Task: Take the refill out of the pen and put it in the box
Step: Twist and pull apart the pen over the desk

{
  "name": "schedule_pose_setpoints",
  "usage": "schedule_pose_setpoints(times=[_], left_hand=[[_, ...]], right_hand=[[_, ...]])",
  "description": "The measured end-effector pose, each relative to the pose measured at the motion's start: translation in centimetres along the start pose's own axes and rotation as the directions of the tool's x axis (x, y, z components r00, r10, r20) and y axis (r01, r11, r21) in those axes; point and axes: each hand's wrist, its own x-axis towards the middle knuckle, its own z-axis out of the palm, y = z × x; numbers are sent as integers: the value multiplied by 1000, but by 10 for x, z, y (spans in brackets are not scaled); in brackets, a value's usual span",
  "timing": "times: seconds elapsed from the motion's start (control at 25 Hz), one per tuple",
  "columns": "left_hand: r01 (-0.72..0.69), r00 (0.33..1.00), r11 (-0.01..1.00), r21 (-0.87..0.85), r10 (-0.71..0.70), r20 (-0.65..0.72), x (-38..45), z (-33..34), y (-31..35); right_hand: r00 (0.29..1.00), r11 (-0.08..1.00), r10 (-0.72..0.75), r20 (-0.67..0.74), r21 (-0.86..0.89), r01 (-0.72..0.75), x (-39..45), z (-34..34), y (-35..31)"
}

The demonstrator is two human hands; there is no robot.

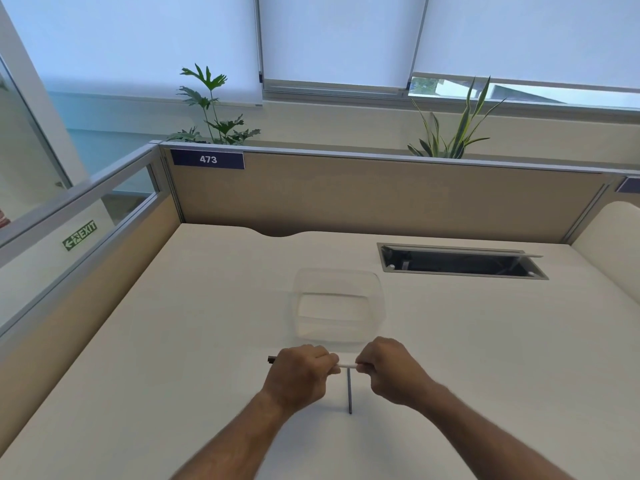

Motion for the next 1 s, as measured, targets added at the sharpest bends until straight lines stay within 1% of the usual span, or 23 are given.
schedule_pose_setpoints(times=[0.16, 0.32, 0.48, 0.52, 0.56, 0.64, 0.72, 0.8, 0.92, 1.0], left_hand=[[17, 999, 1000, 3, -17, 32, 5, -4, 0], [23, 998, 1000, 12, -24, 52, 10, -3, -2], [68, 983, 997, 37, -73, 171, 16, -2, -3], [59, 981, 997, 46, -67, 183, 17, -2, -3], [40, 982, 998, 48, -48, 183, 18, -3, -3], [-32, 988, 997, 71, 21, 151, 15, -3, -3], [-86, 992, 992, 92, 76, 101, 14, -4, -2], [-132, 990, 986, 106, 126, 57, 17, -5, -2], [-181, 983, 972, 150, 182, 8, 21, -6, -3], [-181, 982, 970, 163, 187, -21, 20, -7, -3]], right_hand=[[990, 996, -91, -109, -7, 91, -5, 5, 0], [978, 993, -115, -172, -17, 114, -7, 4, 0], [975, 994, -112, -189, -10, 112, -9, 4, 1], [981, 995, -102, -164, -7, 102, -8, 3, 2], [991, 997, -79, -108, -3, 79, -6, 0, 4], [996, 1000, -24, 87, 7, 24, 1, -8, 7], [971, 999, 4, 241, 36, -13, 8, -17, 9], [940, 997, 15, 341, 64, -39, 11, -22, 11], [906, 986, 41, 422, 128, -104, 14, -29, 15], [919, 974, 67, 390, 176, -145, 15, -31, 15]])
